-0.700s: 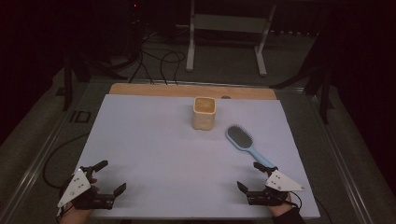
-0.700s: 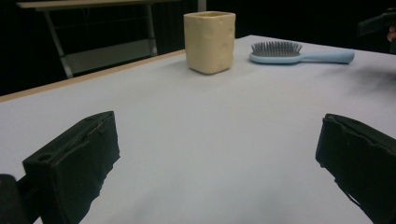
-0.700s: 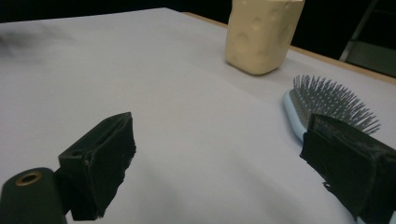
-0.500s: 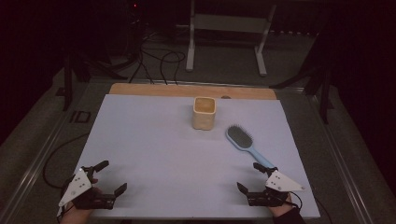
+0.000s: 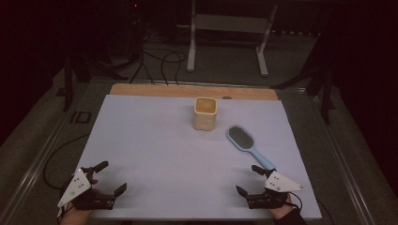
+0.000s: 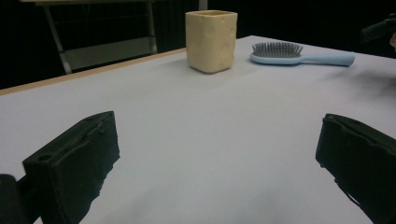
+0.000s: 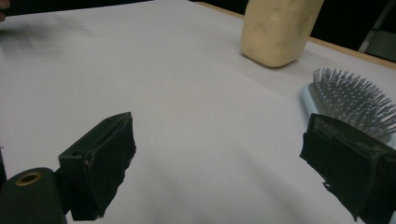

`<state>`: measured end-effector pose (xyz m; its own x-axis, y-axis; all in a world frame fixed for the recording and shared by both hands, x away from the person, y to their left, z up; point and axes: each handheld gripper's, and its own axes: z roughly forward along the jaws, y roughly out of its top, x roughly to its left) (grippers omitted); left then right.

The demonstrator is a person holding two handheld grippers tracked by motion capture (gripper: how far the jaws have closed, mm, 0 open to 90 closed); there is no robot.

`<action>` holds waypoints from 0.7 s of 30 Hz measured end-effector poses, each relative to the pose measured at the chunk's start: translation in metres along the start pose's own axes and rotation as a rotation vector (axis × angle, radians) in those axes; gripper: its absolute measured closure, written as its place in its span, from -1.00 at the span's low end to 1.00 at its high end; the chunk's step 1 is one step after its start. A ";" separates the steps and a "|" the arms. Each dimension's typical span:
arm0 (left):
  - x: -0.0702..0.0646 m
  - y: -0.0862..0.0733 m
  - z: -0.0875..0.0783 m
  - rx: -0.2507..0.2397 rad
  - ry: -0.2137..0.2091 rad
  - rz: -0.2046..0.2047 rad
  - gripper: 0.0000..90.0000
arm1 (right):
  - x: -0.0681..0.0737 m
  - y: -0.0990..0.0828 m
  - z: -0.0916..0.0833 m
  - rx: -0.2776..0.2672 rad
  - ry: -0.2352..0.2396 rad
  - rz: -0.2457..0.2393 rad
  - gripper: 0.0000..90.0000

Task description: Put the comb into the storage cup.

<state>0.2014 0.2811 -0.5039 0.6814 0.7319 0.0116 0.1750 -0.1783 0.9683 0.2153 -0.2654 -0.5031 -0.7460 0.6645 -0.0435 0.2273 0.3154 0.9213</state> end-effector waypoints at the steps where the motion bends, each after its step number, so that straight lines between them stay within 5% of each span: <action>1: 0.000 0.001 0.000 -0.007 -0.001 0.003 -1.00 | 0.001 0.000 0.000 0.005 0.003 -0.001 -0.80; 10: 0.000 0.001 -0.001 -0.009 0.004 0.001 -1.00 | 0.006 0.005 0.001 0.041 0.051 -0.004 -0.80; 21: -0.001 0.001 -0.001 -0.010 0.002 0.006 -1.00 | 0.012 0.042 -0.015 0.019 0.087 -0.068 -0.80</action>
<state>0.2005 0.2812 -0.5023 0.6807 0.7323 0.0185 0.1632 -0.1762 0.9707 0.2065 -0.2547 -0.4588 -0.8116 0.5799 -0.0713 0.1855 0.3714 0.9098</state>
